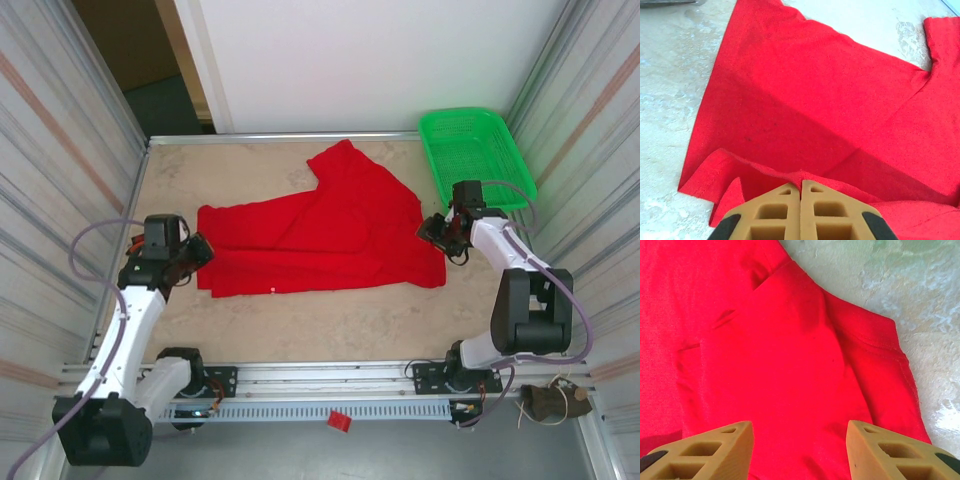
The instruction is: Fold the inside-out t-shirt
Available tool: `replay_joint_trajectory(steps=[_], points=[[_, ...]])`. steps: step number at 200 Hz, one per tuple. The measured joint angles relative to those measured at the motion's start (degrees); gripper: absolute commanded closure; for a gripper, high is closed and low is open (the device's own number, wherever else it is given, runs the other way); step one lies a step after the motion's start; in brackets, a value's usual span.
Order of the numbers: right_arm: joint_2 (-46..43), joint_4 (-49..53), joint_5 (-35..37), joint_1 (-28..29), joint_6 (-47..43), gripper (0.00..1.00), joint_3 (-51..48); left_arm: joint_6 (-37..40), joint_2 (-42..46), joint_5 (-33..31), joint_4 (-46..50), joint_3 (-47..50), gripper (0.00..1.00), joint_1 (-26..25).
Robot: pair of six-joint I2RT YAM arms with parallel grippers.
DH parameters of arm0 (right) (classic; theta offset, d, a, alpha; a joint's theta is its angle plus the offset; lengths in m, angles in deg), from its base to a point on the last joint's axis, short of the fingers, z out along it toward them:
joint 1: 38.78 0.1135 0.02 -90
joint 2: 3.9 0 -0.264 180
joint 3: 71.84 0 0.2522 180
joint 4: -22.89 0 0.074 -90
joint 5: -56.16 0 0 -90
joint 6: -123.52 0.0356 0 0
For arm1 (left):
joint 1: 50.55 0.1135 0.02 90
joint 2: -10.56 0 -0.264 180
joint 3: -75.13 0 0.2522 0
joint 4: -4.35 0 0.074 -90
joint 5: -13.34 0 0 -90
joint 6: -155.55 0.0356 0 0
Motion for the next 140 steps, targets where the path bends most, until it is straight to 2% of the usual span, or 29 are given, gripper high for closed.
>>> replay_joint_trajectory(steps=[24, 57, 79, 88, 100, 109, 125, 140], points=[[2.25, 0.04, 0.0, 1.14, -0.02, 0.5, 0.74, -0.24, -1.81, -0.33, 0.9, 0.0, 1.0, 2.73], [4.55, -0.26, 0.02, 2.16, -0.61, 0.5, 2.16, 0.28, -8.94, 0.55, -1.01, 0.83, 1.0, 10.23], [4.92, -0.37, 0.02, 2.25, -1.09, 0.5, 2.21, 1.33, -15.02, 0.57, -3.39, 0.81, 1.0, 10.95], [4.92, -0.39, 0.04, 2.43, -1.25, 0.5, 2.21, 1.68, -17.68, 0.57, -4.44, 0.57, 0.94, 10.95], [4.92, -0.35, 0.07, 2.75, -1.29, 0.49, 2.21, 2.32, -22.12, 0.55, -5.79, -0.5, 0.78, 10.95], [4.85, -0.31, 0.07, 3.28, -1.29, 0.49, 2.16, 2.69, -25.11, 0.52, -6.78, -1.64, 0.7, 10.97], [3.61, -0.22, 0.24, 4.66, -1.27, 0.47, 1.25, 4.61, -29.86, 0.35, -7.5, -4.66, 0.61, 10.97], [0.63, 0.33, 0.48, 6.36, -1.25, 0.43, -0.92, 5.53, -30.38, 0.24, -8.04, -6.16, 0.54, 10.97]])
